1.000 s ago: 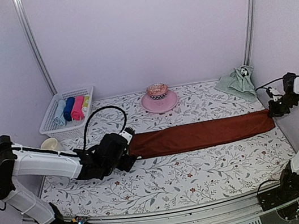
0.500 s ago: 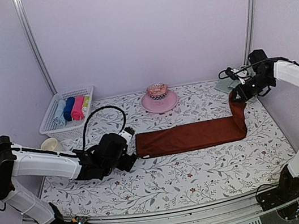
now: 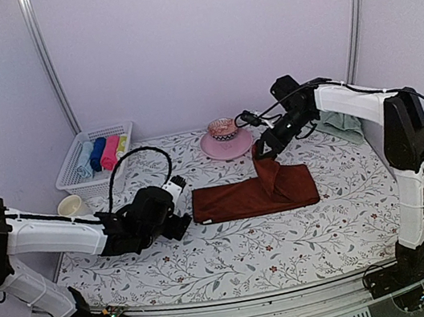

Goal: Roll the towels
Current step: Fold the towel at the center of the board, then smooth out the towel at the center of the board.

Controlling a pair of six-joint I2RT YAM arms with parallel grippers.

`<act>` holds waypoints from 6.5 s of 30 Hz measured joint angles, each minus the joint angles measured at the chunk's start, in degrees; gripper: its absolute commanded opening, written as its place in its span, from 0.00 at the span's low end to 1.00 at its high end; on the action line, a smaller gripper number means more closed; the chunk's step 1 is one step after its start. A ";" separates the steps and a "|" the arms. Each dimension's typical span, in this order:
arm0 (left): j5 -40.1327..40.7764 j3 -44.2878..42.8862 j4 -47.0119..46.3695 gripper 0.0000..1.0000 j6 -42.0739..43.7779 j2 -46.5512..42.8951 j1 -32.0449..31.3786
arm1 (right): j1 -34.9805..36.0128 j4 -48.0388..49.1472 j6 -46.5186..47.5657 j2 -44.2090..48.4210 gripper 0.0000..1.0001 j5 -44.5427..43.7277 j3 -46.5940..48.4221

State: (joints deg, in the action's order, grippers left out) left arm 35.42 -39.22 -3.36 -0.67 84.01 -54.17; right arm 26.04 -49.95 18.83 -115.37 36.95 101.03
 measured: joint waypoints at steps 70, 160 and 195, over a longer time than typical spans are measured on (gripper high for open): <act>-0.74 -0.04 0.76 0.97 -0.07 4.13 0.24 | 13.25 2.29 0.46 -17.57 0.60 3.48 15.61; -1.33 1.90 -3.69 0.97 -0.81 0.35 0.42 | 11.58 8.39 -4.63 -26.82 0.49 8.24 19.65; -1.77 1.90 -3.63 0.97 -0.61 1.64 0.42 | 14.45 13.81 -4.96 -25.24 0.31 -11.06 14.73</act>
State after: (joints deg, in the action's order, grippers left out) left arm 33.65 -37.32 -6.98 -1.28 85.65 -53.76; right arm 40.49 -36.14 13.87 -140.62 25.89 115.77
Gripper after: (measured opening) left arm 0.973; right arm 0.361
